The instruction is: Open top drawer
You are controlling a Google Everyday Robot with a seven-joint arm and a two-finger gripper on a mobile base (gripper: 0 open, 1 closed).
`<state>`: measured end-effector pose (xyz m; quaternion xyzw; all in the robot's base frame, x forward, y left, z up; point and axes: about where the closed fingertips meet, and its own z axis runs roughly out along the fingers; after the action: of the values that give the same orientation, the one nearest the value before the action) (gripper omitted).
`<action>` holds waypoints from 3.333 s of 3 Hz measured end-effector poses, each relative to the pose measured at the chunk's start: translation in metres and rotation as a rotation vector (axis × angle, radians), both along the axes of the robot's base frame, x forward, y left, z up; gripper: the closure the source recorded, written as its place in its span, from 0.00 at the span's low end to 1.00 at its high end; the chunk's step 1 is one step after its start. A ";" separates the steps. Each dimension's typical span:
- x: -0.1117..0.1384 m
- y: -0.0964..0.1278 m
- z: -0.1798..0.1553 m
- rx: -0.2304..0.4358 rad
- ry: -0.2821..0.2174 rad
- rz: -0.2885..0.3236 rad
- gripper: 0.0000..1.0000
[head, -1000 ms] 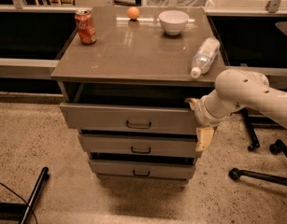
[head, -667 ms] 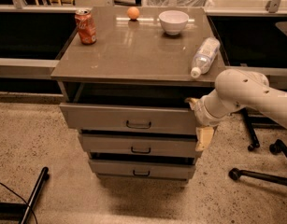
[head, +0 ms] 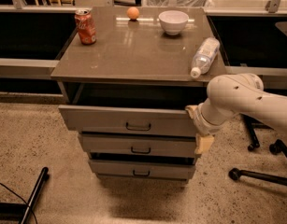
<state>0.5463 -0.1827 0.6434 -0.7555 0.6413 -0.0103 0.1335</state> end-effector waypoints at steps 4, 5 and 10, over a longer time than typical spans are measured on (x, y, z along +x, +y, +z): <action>-0.027 0.005 0.019 -0.034 0.023 0.032 0.30; -0.027 0.005 0.019 -0.034 0.023 0.032 0.08; -0.073 0.031 -0.013 -0.015 0.143 0.095 0.15</action>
Offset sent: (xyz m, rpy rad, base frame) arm -0.0487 0.0088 0.0155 -0.0601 0.0317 0.0417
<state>0.4732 -0.1519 0.6304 -0.7849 0.6125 0.0449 0.0820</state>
